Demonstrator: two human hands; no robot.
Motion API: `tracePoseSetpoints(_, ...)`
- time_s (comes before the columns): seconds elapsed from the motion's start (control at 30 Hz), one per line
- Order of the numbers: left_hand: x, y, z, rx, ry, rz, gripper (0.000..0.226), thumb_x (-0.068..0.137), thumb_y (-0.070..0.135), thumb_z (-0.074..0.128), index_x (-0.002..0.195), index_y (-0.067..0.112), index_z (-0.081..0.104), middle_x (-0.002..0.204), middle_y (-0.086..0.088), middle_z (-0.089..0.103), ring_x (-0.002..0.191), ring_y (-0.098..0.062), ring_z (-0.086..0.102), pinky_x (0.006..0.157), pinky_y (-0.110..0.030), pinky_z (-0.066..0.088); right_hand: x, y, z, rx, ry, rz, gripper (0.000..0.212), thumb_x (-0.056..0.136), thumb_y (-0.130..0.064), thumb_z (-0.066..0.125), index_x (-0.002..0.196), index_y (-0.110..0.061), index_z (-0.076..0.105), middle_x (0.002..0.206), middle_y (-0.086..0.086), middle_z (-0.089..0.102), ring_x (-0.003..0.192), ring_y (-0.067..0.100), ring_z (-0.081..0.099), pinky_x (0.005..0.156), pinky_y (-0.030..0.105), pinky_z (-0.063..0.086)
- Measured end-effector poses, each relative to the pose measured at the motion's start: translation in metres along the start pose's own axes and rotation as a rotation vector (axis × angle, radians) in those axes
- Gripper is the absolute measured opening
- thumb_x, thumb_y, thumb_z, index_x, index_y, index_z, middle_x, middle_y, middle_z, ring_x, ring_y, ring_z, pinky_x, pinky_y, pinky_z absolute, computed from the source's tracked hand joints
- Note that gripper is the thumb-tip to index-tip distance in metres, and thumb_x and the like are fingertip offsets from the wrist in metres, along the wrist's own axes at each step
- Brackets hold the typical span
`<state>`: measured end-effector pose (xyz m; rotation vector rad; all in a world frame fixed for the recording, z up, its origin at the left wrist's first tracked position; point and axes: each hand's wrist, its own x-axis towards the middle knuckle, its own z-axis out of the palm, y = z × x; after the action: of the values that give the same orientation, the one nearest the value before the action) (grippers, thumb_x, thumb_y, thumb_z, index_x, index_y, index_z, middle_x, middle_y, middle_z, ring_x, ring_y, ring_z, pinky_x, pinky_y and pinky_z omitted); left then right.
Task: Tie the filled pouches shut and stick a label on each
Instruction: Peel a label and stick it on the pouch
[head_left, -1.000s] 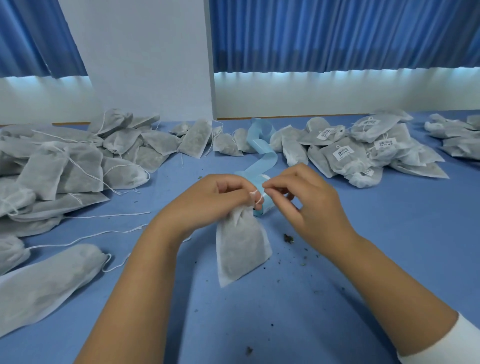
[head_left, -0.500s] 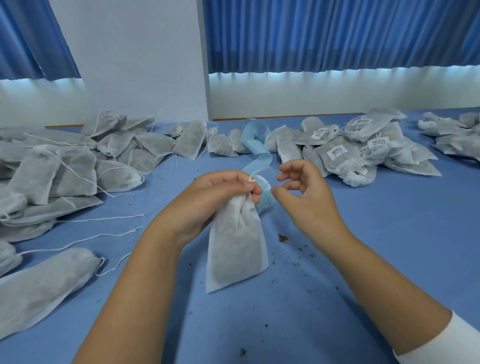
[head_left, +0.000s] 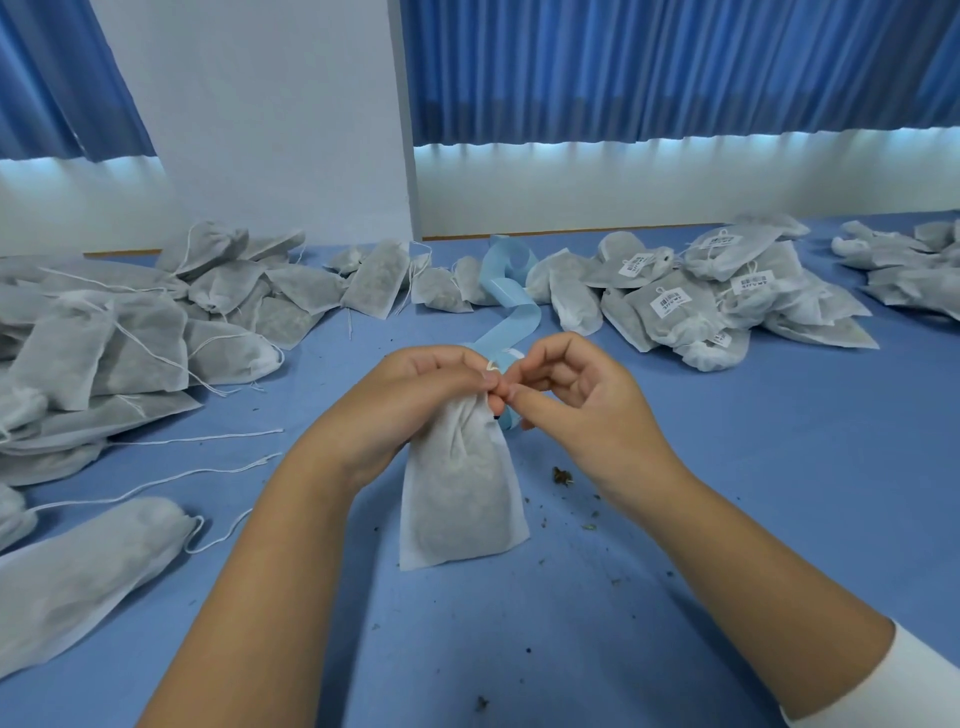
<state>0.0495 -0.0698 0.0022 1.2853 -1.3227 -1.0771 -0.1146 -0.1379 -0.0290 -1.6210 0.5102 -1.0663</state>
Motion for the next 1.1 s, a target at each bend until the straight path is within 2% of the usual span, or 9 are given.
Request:
tracePoseSetpoints(0.13, 0.000, 0.000, 0.002, 0.046, 0.075, -0.026, 0.026, 0.092, 0.011, 0.061, 0.072, 0.022, 0.074, 0.083, 0.001, 0.074, 0.081, -0.006, 0.067, 0.070, -0.012, 0.049, -0.001, -0.002, 0.002, -0.095, -0.033, 0.012, 0.018, 0.088, 0.005, 0.061, 0.086, -0.011, 0.053, 0.078, -0.006, 0.066, 0.072, 0.003, 0.061, 0.065, 0.025, 0.050)
tracePoseSetpoints(0.23, 0.002, -0.002, 0.004, 0.119, 0.185, -0.034, 0.012, 0.087, 0.016, 0.070, 0.077, 0.018, 0.077, 0.095, -0.002, 0.077, 0.091, -0.012, 0.068, 0.086, -0.019, 0.049, -0.002, -0.004, 0.005, -0.174, -0.038, 0.020, 0.016, 0.089, 0.005, 0.055, 0.086, -0.011, 0.051, 0.078, -0.005, 0.057, 0.069, 0.008, 0.052, 0.068, 0.043, 0.050)
tracePoseSetpoints(0.3, 0.002, -0.004, 0.005, 0.174, 0.218, -0.041, 0.007, 0.084, 0.022, 0.074, 0.079, 0.020, 0.079, 0.090, 0.000, 0.076, 0.077, -0.006, 0.062, 0.068, -0.009, 0.045, -0.003, -0.004, 0.006, -0.194, -0.021, 0.033, 0.011, 0.088, 0.003, 0.054, 0.088, -0.007, 0.051, 0.078, -0.003, 0.053, 0.071, 0.013, 0.048, 0.074, 0.052, 0.049)
tracePoseSetpoints(0.4, 0.003, -0.004, 0.006, 0.206, 0.233, -0.051, 0.007, 0.084, 0.024, 0.075, 0.079, 0.020, 0.079, 0.076, 0.006, 0.071, 0.065, -0.002, 0.054, 0.055, -0.007, 0.038, -0.001, -0.004, 0.005, -0.135, 0.019, 0.051, 0.014, 0.087, 0.005, 0.057, 0.088, -0.008, 0.050, 0.081, -0.001, 0.055, 0.076, 0.016, 0.054, 0.079, 0.041, 0.051)
tracePoseSetpoints(0.5, 0.004, -0.004, 0.006, 0.232, 0.207, -0.036, 0.010, 0.086, 0.024, 0.072, 0.079, 0.023, 0.080, 0.090, 0.003, 0.076, 0.087, -0.023, 0.065, 0.081, -0.024, 0.047, 0.000, -0.001, 0.003, -0.066, -0.014, 0.067, 0.024, 0.084, 0.005, 0.066, 0.088, -0.012, 0.050, 0.082, -0.002, 0.055, 0.077, 0.010, 0.058, 0.077, 0.027, 0.050)
tracePoseSetpoints(0.57, 0.003, -0.003, 0.006, 0.248, 0.196, -0.029, 0.012, 0.087, 0.024, 0.072, 0.078, 0.025, 0.080, 0.092, 0.000, 0.076, 0.087, -0.021, 0.065, 0.081, -0.025, 0.047, 0.001, 0.001, 0.003, -0.038, -0.025, 0.065, 0.026, 0.083, 0.003, 0.071, 0.086, -0.011, 0.050, 0.078, -0.003, 0.055, 0.075, 0.010, 0.058, 0.073, 0.023, 0.051)
tracePoseSetpoints(0.73, 0.003, -0.004, 0.006, 0.317, 0.247, -0.055, 0.015, 0.086, 0.022, 0.073, 0.072, 0.019, 0.077, 0.048, 0.017, 0.052, 0.043, 0.003, 0.043, 0.041, -0.005, 0.028, 0.002, 0.002, -0.002, -0.149, 0.004, -0.008, 0.027, 0.084, 0.002, 0.067, 0.075, -0.019, 0.054, 0.080, -0.012, 0.064, 0.056, 0.032, 0.045, 0.057, 0.033, 0.043)
tracePoseSetpoints(0.9, 0.004, -0.005, 0.003, 0.355, 0.201, -0.089, 0.015, 0.083, 0.029, 0.075, 0.070, 0.021, 0.077, 0.057, 0.009, 0.052, 0.053, -0.001, 0.043, 0.046, -0.006, 0.031, 0.000, 0.002, -0.001, -0.262, -0.030, -0.055, 0.034, 0.084, 0.001, 0.063, 0.069, -0.028, 0.053, 0.092, -0.010, 0.071, 0.048, 0.032, 0.037, 0.048, 0.031, 0.039)
tracePoseSetpoints(1.1, 0.001, -0.004, 0.000, 0.364, 0.089, -0.121, 0.023, 0.083, 0.035, 0.075, 0.083, 0.012, 0.077, 0.068, -0.001, 0.054, 0.059, -0.003, 0.043, 0.049, -0.007, 0.033, 0.002, -0.004, -0.006, -0.253, -0.115, -0.009, 0.029, 0.087, 0.002, 0.062, 0.076, -0.023, 0.054, 0.087, 0.011, 0.066, 0.070, 0.040, 0.053, 0.065, 0.042, 0.044)
